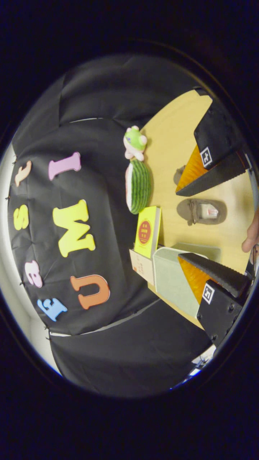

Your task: Open the storage box then place both shoes into the box .Put the left shoe in first, then the right shoe, with the right side of both shoes facing outward in a uniform manner.

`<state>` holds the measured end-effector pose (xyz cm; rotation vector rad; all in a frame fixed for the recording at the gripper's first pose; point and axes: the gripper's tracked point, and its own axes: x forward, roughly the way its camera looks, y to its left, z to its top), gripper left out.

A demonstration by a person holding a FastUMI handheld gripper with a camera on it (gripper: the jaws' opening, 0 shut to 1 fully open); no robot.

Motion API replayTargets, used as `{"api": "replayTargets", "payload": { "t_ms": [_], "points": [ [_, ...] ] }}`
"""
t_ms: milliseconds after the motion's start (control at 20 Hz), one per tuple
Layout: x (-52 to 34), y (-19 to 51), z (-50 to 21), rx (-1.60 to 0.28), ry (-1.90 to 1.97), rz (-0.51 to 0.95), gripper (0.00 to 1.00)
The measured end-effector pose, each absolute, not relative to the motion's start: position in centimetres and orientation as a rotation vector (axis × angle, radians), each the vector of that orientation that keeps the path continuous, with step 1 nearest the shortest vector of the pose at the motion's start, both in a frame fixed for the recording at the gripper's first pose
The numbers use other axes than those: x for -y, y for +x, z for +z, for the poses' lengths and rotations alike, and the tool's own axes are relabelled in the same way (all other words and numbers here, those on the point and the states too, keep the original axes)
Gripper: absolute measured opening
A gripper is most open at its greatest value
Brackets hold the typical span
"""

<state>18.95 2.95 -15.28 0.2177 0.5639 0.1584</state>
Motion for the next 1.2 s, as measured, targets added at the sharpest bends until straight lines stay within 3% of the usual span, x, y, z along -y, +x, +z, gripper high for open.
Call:
{"api": "replayTargets", "payload": {
  "t_ms": [350,700,1200],
  "points": [
    [-8.5,24.5,-21.7,-0.925,0.405,0.405,1.00],
    [-13.7,28.7,-23.9,-1.060,0.597,0.708,0.98],
    [-15.7,32.8,-26.3,-1.191,0.901,0.916,0.98]
  ]
}}
